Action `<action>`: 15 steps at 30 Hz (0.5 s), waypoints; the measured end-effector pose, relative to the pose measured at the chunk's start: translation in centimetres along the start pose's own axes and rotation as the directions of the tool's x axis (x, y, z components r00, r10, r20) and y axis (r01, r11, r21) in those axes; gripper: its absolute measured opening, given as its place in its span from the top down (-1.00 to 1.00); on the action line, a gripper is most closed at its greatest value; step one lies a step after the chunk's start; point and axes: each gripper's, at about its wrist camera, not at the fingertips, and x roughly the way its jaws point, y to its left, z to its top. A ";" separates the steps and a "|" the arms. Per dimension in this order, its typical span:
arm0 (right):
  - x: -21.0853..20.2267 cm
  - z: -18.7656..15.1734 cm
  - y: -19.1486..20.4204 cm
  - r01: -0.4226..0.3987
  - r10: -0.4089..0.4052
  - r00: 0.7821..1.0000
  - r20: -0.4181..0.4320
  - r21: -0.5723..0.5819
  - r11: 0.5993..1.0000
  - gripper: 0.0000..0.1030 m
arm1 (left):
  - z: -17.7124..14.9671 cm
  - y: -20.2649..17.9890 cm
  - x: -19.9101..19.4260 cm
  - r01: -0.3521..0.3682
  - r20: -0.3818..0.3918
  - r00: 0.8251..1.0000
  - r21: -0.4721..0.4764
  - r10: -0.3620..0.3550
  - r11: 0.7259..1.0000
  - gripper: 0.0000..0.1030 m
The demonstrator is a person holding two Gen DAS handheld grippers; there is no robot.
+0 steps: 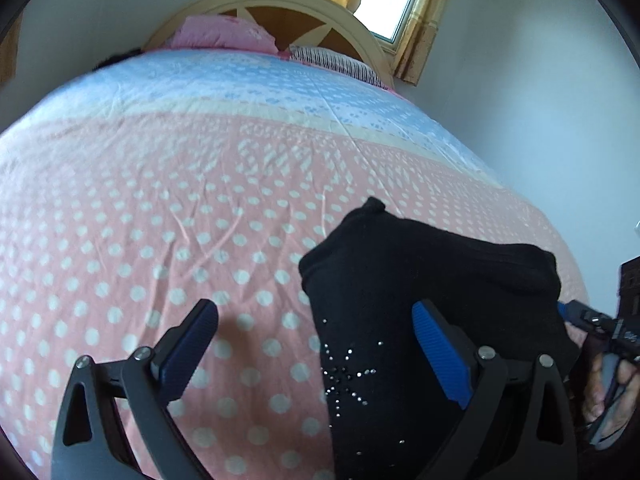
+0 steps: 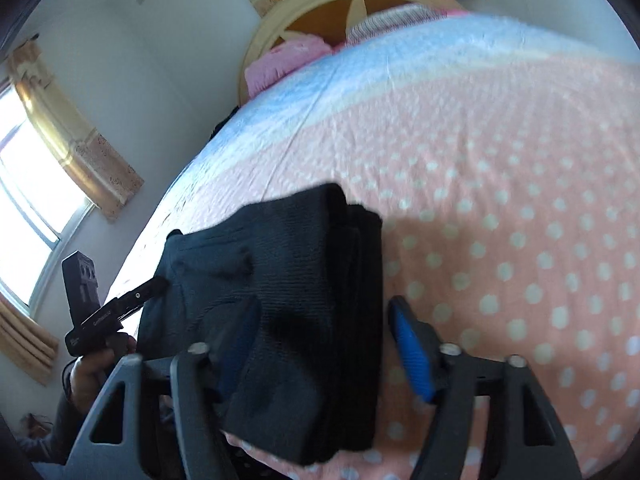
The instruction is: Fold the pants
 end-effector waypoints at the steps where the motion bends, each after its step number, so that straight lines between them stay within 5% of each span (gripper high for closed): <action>1: 0.1 0.0 0.0 -0.009 0.009 1.000 0.004 0.005 1.000 -0.15 | 0.0 0.1 0.0 0.008 0.001 1.000 -0.010 -0.008 1.000 -0.93; 5: 0.1 -0.2 -0.2 -0.056 0.056 0.998 -0.011 0.022 0.998 0.21 | 0.0 0.0 0.2 0.044 0.002 0.999 -0.005 -0.044 0.999 -0.90; 8: 0.2 -0.4 -0.1 -0.081 0.082 0.997 -0.009 0.027 0.996 0.37 | -0.3 -0.7 0.5 0.082 -0.007 0.997 0.022 -0.082 0.996 -0.61; 10: -0.1 -0.5 0.7 -0.079 0.079 0.997 0.002 -0.001 0.997 0.43 | -0.3 -1.3 0.8 0.125 -0.025 0.992 0.034 -0.125 0.992 -0.12; 15: -1.5 -0.5 3.5 -0.074 0.078 0.996 0.044 -0.090 0.993 0.46 | -0.3 -1.7 0.6 0.147 -0.025 0.989 0.061 -0.146 0.987 0.43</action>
